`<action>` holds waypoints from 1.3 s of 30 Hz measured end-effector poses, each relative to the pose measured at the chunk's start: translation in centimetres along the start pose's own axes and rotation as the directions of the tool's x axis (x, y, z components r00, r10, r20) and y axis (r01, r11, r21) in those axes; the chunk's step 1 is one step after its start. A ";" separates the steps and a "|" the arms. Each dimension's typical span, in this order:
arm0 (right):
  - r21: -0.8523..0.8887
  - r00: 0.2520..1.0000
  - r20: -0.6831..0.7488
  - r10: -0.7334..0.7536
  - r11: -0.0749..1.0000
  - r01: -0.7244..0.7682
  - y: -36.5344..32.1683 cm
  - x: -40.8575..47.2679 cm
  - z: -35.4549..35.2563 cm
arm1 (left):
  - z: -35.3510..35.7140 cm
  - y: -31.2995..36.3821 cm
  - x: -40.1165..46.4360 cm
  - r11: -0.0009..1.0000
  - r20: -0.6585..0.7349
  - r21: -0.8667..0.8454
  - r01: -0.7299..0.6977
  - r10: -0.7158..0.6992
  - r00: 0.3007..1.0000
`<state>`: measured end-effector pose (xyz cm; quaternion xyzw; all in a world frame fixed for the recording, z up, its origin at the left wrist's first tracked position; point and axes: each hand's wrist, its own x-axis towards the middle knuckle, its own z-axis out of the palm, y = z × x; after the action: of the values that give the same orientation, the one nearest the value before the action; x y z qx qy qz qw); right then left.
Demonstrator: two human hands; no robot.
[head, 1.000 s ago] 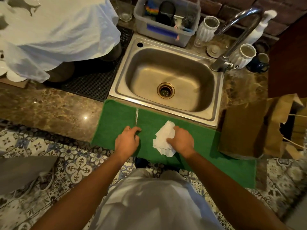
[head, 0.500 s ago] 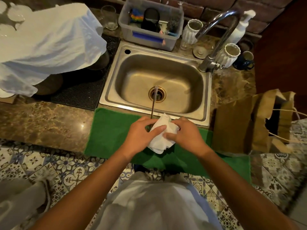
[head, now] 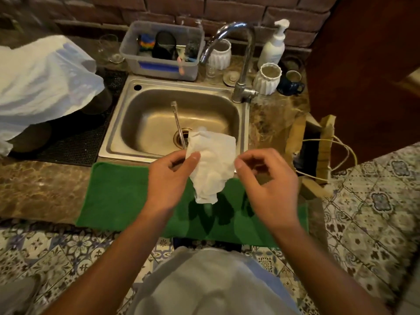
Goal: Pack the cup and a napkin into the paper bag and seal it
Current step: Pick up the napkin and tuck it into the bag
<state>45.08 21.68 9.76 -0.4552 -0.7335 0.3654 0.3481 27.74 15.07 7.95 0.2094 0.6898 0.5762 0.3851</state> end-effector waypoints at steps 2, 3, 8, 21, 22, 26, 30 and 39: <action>0.023 0.996 0.069 0.057 0.998 -0.059 0.3 -0.3 -1.4 | 2.1 1.1 -1.5 0.997 0.012 -0.054 -0.050 0.051 0.999; 0.056 0.989 0.109 0.096 0.993 -0.102 0.5 -0.3 -2.0 | 3.1 1.6 -2.2 0.993 0.030 -0.082 -0.083 0.086 0.996; 0.427 0.917 0.325 0.232 0.829 -0.362 0.3 0.2 -5.9 | 7.3 3.3 -5.1 0.966 0.076 -0.204 -0.156 0.175 0.982; 0.290 0.863 0.501 0.062 0.928 -0.235 4.1 1.1 -14.7 | 12.0 5.3 -6.5 0.981 0.264 0.008 -0.195 0.186 0.946; 0.274 0.848 0.530 0.025 0.941 -0.199 4.5 1.2 -15.3 | 12.3 5.6 -6.6 0.976 0.339 0.064 -0.207 0.174 0.924; 0.285 0.853 0.522 0.004 0.942 -0.179 5.9 1.3 -17.0 | 14.1 5.6 -7.0 0.948 0.442 0.175 -0.264 0.165 0.882; 0.205 0.950 0.282 0.135 0.959 -0.197 7.5 0.8 -17.9 | 15.8 5.1 -7.4 0.972 0.239 0.112 -0.207 0.176 0.955; 0.347 0.944 0.272 0.188 0.896 -0.278 8.8 0.0 -20.1 | 19.7 5.0 -8.2 0.985 0.166 -0.116 -0.126 0.144 0.976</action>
<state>65.66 28.85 12.12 -0.4181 -0.6237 0.5907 0.2954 47.19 22.80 14.32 0.2846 0.6067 0.6159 0.4142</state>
